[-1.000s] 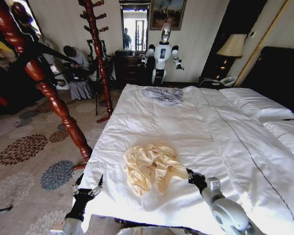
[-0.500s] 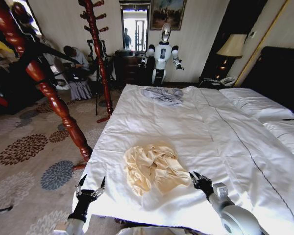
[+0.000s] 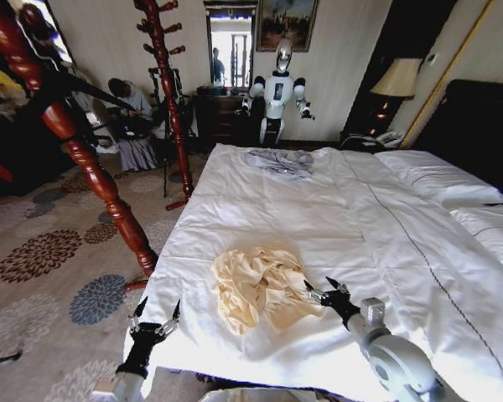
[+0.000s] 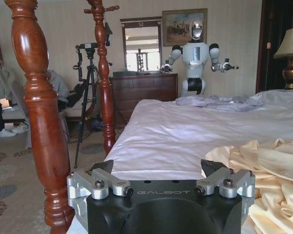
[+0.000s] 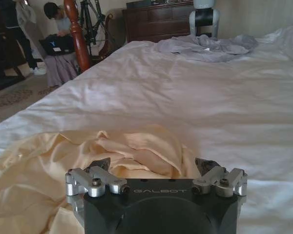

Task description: Pick up the clothes from the bed and hang them on the clothes hanger.

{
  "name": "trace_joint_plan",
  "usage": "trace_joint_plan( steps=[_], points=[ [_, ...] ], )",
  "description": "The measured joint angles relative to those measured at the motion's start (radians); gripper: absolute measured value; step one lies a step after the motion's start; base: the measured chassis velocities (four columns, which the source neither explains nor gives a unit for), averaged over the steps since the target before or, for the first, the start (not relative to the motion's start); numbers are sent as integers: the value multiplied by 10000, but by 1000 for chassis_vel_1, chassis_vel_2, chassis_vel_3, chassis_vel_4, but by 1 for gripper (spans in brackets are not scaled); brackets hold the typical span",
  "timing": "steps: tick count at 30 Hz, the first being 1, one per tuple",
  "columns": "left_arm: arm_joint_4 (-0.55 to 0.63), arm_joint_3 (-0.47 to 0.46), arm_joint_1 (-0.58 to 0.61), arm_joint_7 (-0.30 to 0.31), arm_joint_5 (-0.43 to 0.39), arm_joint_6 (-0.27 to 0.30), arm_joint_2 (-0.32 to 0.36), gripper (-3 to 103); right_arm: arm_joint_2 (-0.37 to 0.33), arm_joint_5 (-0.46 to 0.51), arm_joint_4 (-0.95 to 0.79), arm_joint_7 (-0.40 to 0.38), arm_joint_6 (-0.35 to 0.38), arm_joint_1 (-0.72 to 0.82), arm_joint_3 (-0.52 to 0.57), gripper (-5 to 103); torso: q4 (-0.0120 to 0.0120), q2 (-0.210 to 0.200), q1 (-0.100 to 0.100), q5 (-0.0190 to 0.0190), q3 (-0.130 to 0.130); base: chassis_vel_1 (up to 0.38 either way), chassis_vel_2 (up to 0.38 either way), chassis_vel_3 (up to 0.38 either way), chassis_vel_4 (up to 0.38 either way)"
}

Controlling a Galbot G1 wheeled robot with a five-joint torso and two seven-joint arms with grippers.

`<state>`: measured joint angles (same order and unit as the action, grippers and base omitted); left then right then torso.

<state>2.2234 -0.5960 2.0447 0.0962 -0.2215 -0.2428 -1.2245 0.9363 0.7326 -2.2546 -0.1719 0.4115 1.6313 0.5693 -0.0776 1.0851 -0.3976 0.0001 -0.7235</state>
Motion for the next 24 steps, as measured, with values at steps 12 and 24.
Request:
trace_joint_plan(
  steps=[12,24],
  points=[
    [12,-2,-17,50,105,144,-169,100,289,-308,932,342,-15,-1288,-1855,96,-4,0,1,0,0,0,0,0,0],
    [-24,35,-52,106,142,193,-245,100,368,-349,1798,235,-12,-1926,-2250,90,-3,0,1,0,0,0,0,0,0]
  ],
)
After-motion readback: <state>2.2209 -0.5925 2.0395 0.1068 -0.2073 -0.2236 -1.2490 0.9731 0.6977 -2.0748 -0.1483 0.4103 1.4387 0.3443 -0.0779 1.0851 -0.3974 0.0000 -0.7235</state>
